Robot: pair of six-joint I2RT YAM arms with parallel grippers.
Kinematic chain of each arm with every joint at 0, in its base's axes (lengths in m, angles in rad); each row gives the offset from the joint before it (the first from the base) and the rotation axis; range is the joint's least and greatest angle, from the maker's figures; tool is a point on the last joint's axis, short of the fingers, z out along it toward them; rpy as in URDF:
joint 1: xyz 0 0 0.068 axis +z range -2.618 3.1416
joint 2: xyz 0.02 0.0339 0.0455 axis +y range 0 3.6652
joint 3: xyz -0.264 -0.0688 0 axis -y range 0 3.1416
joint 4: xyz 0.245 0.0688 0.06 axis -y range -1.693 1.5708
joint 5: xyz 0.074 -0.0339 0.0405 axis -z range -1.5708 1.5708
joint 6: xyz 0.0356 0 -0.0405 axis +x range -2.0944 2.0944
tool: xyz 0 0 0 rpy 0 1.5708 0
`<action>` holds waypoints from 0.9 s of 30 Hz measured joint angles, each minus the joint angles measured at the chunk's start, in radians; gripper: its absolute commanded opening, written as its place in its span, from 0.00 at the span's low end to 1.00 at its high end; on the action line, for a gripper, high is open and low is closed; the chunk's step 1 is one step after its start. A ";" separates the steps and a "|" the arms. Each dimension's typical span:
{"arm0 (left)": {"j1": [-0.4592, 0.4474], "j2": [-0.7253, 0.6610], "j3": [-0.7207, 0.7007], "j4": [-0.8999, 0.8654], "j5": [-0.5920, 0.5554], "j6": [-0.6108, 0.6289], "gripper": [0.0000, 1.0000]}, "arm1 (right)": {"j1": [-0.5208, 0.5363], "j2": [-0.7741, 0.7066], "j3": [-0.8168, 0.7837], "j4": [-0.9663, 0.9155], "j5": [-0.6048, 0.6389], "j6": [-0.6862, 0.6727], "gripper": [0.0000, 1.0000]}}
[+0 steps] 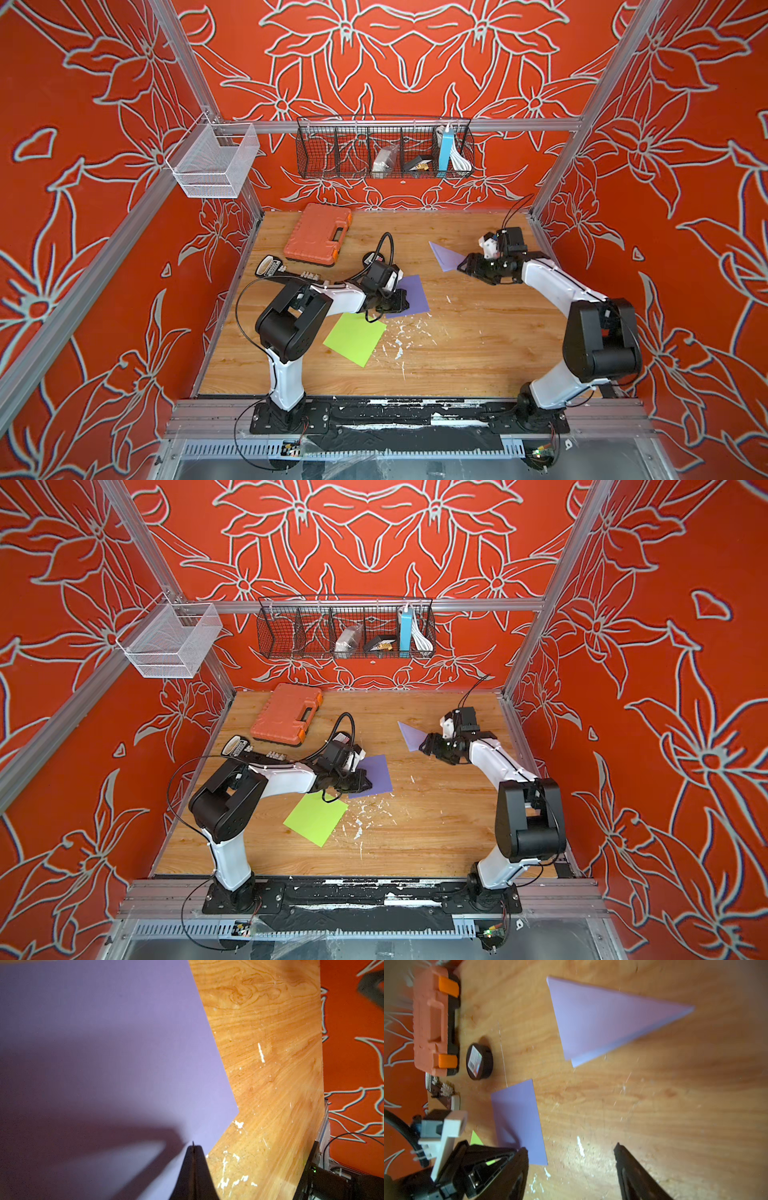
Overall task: Fold the square paper diagonally
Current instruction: Move the paper to the center of the board.
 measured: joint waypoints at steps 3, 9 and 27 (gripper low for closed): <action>-0.029 0.000 0.004 0.010 0.005 0.000 0.02 | 0.050 -0.012 -0.080 -0.010 -0.028 -0.003 0.72; -0.052 -0.074 0.008 -0.038 -0.029 0.004 0.18 | 0.126 -0.028 -0.124 -0.028 -0.048 -0.014 0.68; 0.025 0.027 0.179 -0.252 -0.185 0.090 0.32 | 0.138 -0.103 -0.140 -0.034 -0.056 -0.041 0.83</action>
